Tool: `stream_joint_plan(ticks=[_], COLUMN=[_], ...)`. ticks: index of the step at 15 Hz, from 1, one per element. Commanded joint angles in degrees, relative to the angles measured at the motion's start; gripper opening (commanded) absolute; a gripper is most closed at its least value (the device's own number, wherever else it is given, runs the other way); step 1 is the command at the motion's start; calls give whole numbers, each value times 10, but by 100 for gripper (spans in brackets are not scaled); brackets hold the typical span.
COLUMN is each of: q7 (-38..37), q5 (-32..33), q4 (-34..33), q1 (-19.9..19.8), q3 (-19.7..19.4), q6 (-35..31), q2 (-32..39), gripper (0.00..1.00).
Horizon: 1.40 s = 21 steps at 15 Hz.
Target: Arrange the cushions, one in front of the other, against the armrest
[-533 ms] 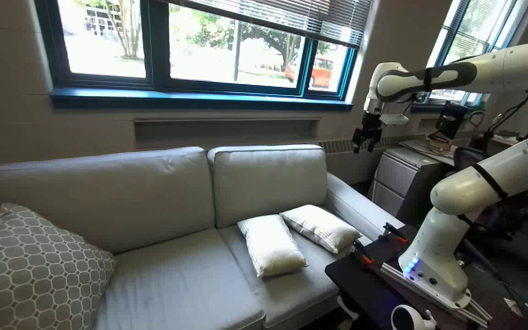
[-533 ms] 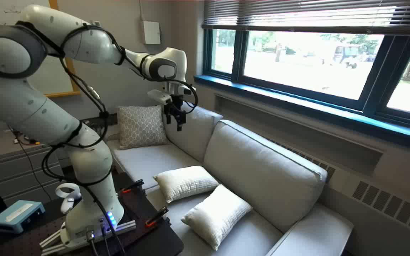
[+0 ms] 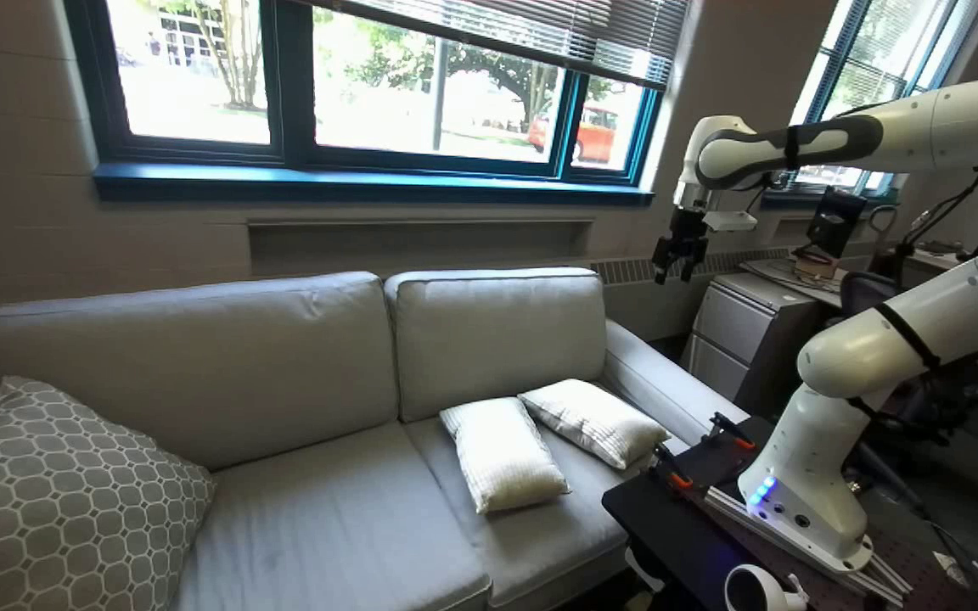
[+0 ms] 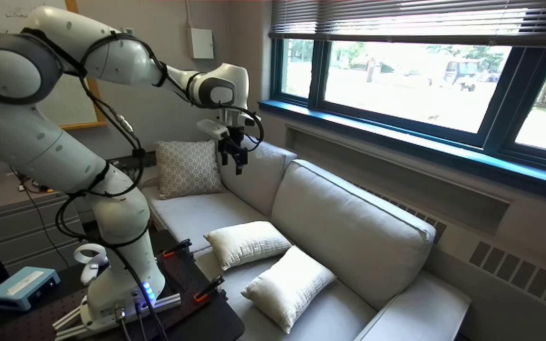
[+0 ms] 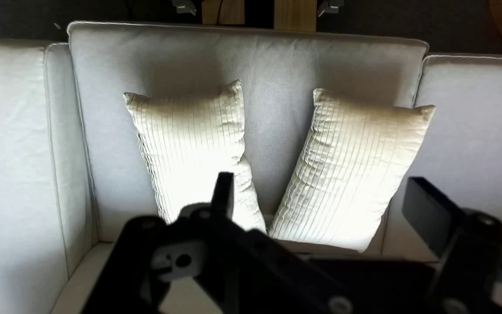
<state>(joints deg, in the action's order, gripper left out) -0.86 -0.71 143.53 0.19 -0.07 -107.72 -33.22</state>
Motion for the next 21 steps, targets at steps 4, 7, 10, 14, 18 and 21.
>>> stream_joint_plan(ticks=[4,7,10,14,18,21], q7=[1,1,-35,-101,-204,-268], q5=[0,0,0,-13,-10,-12], q4=[-1,-1,-14,-52,-114,-175], q1=[-1,-1,2,7,-1,7], q3=[1,1,23,54,71,61], q6=[1,1,-26,-117,-202,-234], q2=[0,0,30,127,267,378], gripper=[100,100,100,100,100,100])
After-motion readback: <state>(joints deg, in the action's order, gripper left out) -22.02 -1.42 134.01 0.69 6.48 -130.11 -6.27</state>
